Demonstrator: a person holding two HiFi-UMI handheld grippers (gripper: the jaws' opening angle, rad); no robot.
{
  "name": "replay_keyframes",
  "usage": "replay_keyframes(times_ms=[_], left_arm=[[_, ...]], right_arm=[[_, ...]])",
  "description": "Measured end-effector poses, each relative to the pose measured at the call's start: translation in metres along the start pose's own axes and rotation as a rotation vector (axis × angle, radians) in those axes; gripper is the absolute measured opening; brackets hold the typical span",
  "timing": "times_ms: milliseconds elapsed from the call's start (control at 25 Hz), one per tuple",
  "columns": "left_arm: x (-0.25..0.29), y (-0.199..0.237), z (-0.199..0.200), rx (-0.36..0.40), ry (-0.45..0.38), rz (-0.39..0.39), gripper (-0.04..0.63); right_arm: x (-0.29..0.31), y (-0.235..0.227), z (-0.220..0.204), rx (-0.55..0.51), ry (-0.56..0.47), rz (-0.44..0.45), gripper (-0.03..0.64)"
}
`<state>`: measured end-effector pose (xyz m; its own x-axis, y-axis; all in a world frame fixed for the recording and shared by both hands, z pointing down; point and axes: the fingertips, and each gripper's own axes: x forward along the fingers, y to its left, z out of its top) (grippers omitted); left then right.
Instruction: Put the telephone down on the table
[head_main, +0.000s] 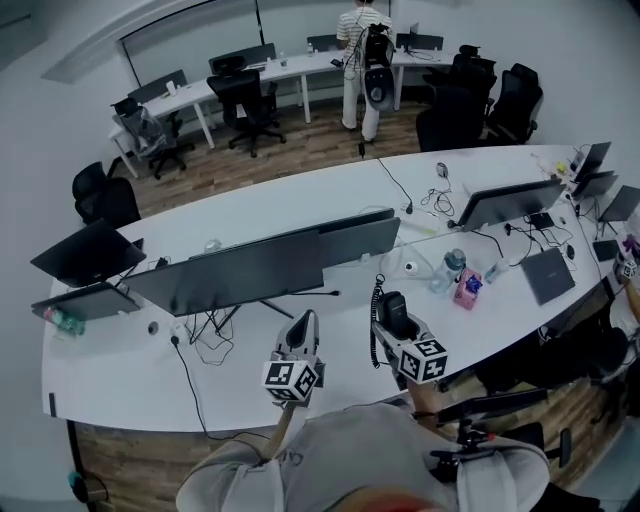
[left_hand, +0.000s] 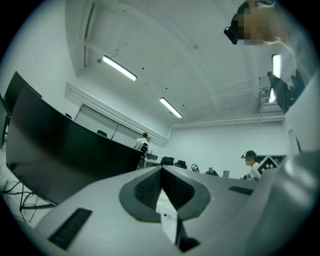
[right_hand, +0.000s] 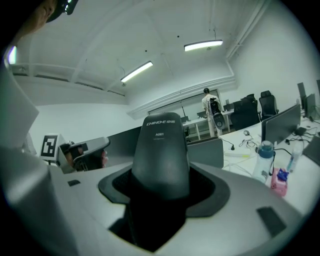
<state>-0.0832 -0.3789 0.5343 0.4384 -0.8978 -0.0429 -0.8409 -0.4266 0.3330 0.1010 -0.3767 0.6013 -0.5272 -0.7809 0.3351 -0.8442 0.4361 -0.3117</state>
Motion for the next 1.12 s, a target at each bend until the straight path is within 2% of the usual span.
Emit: replay_keyframes(times_ms=[200, 400, 480, 600, 920, 1120], left_arm=[[0.001, -0.020, 0.006, 0.076, -0.013, -0.076, 0.011], [-0.005, -0.025, 0.000, 0.082, -0.005, -0.066, 0.011], [-0.010, -0.029, 0.001, 0.112, -0.017, -0.057, 0.011], [-0.021, -0.012, 0.006, 0.172, -0.028, -0.034, 0.009], [-0.029, 0.006, -0.013, 0.111, -0.013, 0.015, 0.011], [-0.030, 0.006, -0.013, 0.137, -0.004, 0.025, 0.009]], right_arm=[[-0.004, -0.002, -0.010, -0.009, 0.037, -0.023, 0.282], [0.002, 0.001, 0.002, -0.023, 0.016, -0.020, 0.282], [0.000, 0.001, 0.008, -0.039, 0.019, -0.013, 0.282], [0.007, 0.007, 0.013, -0.067, 0.032, -0.006, 0.282], [-0.001, -0.027, 0.014, -0.054, 0.077, -0.096, 0.282], [0.008, -0.045, 0.003, -0.056, 0.109, -0.110, 0.282]])
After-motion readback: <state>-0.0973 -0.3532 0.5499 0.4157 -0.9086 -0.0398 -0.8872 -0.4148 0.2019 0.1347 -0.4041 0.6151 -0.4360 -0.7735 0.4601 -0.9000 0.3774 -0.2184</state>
